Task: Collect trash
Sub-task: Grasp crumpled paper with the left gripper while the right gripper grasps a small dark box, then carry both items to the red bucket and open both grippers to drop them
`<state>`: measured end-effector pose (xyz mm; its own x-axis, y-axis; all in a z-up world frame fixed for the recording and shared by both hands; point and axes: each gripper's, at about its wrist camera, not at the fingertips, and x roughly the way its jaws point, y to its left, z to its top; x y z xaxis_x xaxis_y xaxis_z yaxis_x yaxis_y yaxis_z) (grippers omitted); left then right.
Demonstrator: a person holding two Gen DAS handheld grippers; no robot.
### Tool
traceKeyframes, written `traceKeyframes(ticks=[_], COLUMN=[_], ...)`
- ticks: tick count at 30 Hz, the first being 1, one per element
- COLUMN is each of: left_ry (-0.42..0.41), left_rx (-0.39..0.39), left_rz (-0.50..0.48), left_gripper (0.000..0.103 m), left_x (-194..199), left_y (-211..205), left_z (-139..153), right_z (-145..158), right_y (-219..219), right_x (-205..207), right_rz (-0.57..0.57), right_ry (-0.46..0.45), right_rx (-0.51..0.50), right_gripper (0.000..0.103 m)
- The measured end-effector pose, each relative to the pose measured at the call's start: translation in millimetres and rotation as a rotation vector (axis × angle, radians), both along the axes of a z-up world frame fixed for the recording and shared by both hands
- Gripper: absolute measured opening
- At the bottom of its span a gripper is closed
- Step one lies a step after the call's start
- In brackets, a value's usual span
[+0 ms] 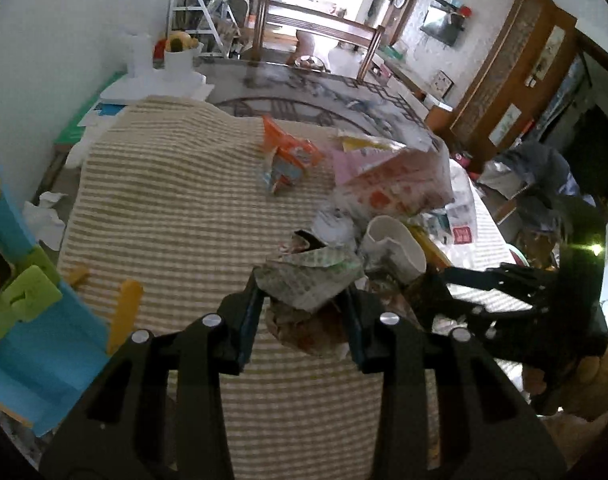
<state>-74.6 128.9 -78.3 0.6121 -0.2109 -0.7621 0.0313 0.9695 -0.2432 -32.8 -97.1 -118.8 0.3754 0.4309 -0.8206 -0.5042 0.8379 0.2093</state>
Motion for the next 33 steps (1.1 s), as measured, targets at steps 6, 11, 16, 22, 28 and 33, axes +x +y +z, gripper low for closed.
traceKeyframes(ticks=[6,11,16,22,28,33], left_ry=[-0.012,-0.048,-0.075,-0.103,-0.193,-0.192], left_rx=[-0.016,-0.023,-0.021,-0.011,-0.03,-0.081], left_rz=[-0.018,-0.053,-0.087,-0.115,-0.203,-0.343], left_gripper=[0.036,0.036,0.036,0.036,0.036,0.036], left_x=[7,16,22,27,38,59], left_y=[-7,-22,-40,-61,-111,-207], left_z=[-1,7,15,27,60,64], right_z=[-21,-35,-43,1,48,47], right_y=[-23,-27,-32,-63,-146,-268], right_x=[10,11,5,-8,-9,-7], right_rz=[-0.083,-0.092,-0.082,-0.065,-0.232,-0.568], right_ry=[0.12,0.153,0.199,0.084,-0.053,-0.081], right_rx=[0.003,-0.022,-0.013,0.117,0.209,0.183], right_gripper=[0.05,0.039,0.022,0.02,0.02,0.02])
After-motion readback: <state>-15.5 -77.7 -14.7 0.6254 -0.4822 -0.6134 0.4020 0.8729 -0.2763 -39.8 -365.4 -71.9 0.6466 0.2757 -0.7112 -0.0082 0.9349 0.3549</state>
